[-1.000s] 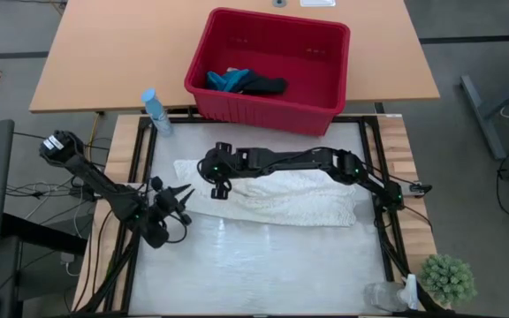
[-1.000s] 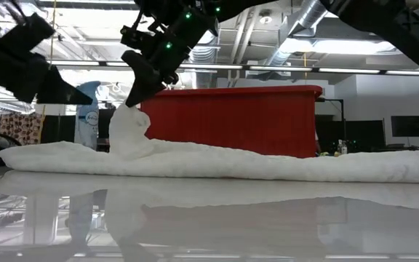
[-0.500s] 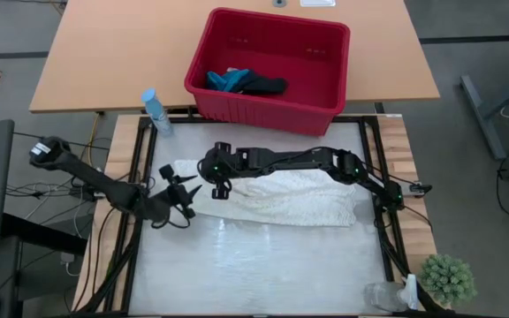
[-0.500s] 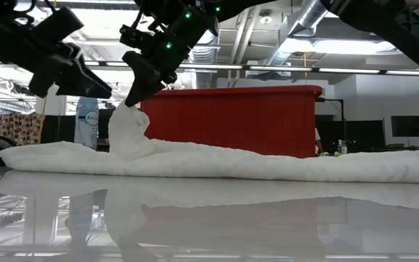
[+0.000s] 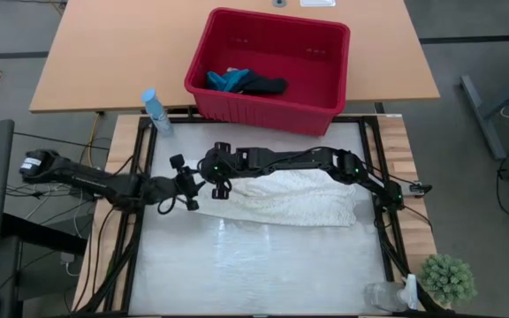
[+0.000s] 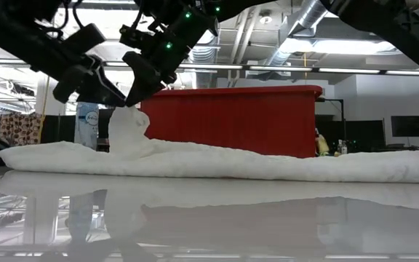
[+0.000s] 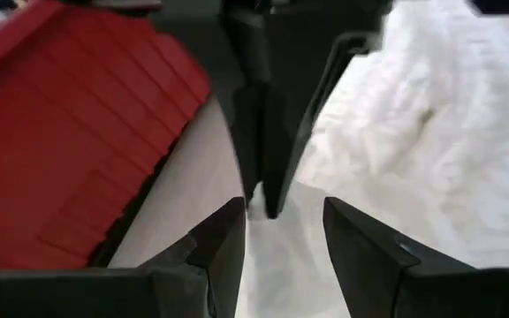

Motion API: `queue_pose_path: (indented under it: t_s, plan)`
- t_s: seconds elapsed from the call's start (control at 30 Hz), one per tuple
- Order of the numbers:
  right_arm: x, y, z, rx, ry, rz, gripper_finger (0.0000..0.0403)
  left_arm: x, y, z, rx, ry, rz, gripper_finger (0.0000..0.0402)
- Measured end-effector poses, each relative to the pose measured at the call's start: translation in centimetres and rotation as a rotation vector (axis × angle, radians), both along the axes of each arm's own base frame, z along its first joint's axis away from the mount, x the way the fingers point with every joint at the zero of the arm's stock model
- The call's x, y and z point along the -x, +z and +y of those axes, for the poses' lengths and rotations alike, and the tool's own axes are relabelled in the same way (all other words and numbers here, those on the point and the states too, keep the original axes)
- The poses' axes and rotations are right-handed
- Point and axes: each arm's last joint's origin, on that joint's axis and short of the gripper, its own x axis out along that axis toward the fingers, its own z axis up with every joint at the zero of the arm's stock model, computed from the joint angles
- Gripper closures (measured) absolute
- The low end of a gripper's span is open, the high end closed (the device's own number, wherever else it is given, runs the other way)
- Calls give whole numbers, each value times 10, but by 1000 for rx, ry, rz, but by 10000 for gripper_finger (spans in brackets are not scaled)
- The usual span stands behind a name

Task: Fold Laundry from Bin
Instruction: Fold the white shirt

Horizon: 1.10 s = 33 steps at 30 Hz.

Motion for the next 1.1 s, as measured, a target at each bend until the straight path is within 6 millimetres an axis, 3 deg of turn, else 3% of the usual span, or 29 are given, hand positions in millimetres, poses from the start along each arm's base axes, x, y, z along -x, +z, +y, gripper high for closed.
queue_pose_path:
  t_s: [0.37, 0.73, 0.87, 1.1]
  plan:
    - [0, -1, 3, -4, 36, 7, 385, 1, -5, 17, 46, -23, 65, 268]
    - [0, 0, 3, -2, 38, 7, 380, 1, -4, 22, 25, 1, 64, 395]
    - [4, 0, 4, 24, 65, 60, 350, 2, -6, 25, 46, 38, 67, 400]
    - [37, 21, 18, 94, 87, 279, 278, 4, -7, 29, 63, 73, 72, 401]
